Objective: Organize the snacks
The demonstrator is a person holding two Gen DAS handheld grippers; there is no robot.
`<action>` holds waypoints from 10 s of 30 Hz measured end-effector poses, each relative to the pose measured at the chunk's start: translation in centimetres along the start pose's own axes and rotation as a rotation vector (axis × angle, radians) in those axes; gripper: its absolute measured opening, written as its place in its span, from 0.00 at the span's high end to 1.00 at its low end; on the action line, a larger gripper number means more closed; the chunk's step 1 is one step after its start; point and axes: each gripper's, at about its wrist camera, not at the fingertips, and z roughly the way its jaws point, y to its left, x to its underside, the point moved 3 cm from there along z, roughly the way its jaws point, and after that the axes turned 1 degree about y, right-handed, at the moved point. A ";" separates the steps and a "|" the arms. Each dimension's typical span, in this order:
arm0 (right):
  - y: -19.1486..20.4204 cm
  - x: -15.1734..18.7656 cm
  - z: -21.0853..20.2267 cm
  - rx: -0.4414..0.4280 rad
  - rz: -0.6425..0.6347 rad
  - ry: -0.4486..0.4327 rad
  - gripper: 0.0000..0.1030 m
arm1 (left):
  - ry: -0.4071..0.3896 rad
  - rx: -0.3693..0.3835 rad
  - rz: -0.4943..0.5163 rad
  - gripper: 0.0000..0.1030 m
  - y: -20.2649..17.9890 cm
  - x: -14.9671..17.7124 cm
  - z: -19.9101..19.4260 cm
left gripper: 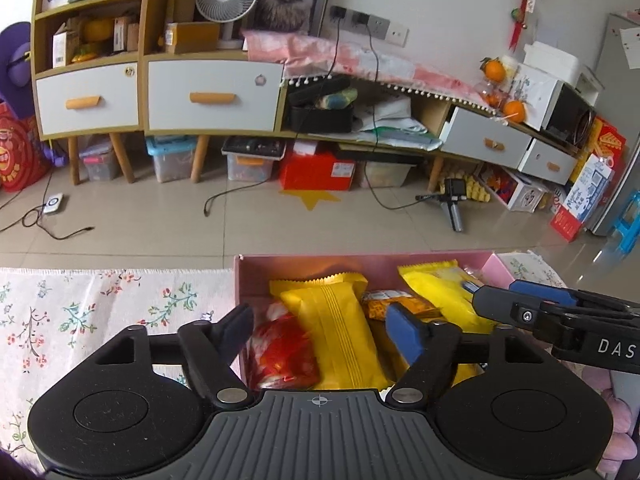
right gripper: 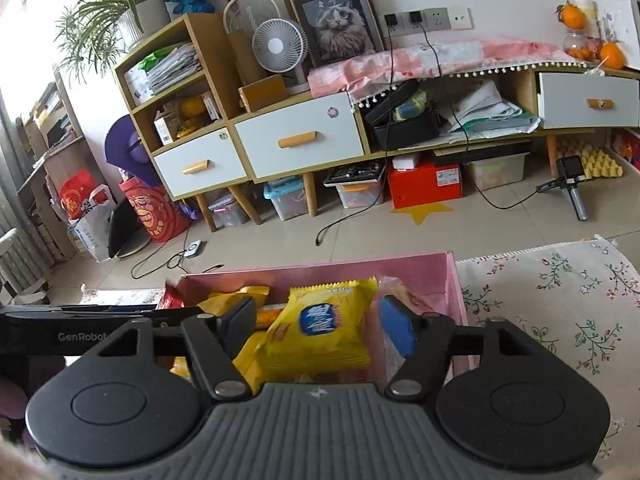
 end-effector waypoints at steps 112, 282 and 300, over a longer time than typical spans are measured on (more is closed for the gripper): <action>-3.7 8.8 -7.6 -0.041 -0.218 0.278 0.63 | 0.188 0.295 0.683 0.34 -13.4 12.6 -4.1; 4.5 8.6 -13.9 0.333 -0.109 0.209 0.00 | 0.141 -0.323 -0.050 0.00 -6.9 14.3 -19.9; 6.1 9.4 -13.4 0.327 -0.164 0.218 0.00 | 0.137 -0.334 -0.090 0.00 -6.5 14.2 -20.4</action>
